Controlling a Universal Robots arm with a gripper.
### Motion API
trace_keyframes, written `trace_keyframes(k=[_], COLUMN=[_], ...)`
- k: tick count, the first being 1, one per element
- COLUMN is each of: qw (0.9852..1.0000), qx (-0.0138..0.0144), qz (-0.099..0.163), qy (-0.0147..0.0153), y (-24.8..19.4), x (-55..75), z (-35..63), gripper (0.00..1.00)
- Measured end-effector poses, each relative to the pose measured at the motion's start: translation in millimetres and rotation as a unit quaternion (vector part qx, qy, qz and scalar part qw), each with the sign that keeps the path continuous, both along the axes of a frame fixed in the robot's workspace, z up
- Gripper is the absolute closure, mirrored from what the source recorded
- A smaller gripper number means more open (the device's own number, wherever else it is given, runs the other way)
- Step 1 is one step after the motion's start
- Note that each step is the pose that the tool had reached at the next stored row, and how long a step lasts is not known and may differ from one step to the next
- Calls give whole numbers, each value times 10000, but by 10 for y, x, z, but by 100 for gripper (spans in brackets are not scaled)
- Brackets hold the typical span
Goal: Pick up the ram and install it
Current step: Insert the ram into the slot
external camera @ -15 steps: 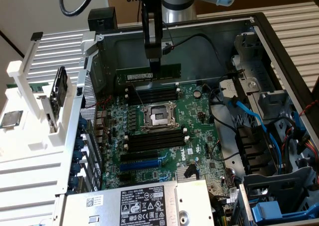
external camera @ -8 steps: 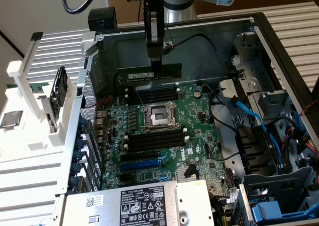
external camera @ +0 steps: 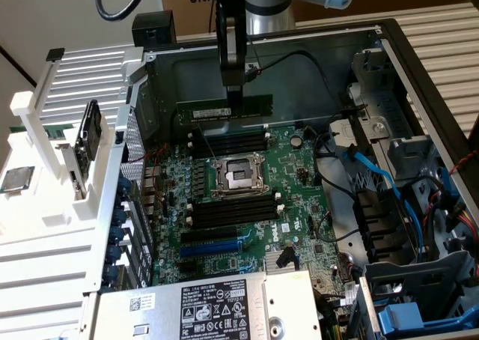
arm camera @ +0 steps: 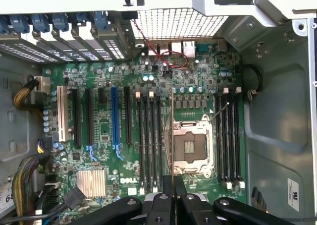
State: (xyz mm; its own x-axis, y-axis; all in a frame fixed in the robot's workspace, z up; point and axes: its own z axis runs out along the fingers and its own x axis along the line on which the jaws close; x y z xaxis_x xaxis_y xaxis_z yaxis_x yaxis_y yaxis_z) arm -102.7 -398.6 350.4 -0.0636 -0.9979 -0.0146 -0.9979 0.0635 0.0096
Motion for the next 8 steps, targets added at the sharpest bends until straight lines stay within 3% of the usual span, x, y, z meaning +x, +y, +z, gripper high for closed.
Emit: trace_keyframes(k=[4,8], qw=[10000,10000], qx=[7,18], qz=[0,0], qy=[-17,-21], y=[-32,-108], x=[-1,-2], z=[-30,-59], gripper=[88,88])
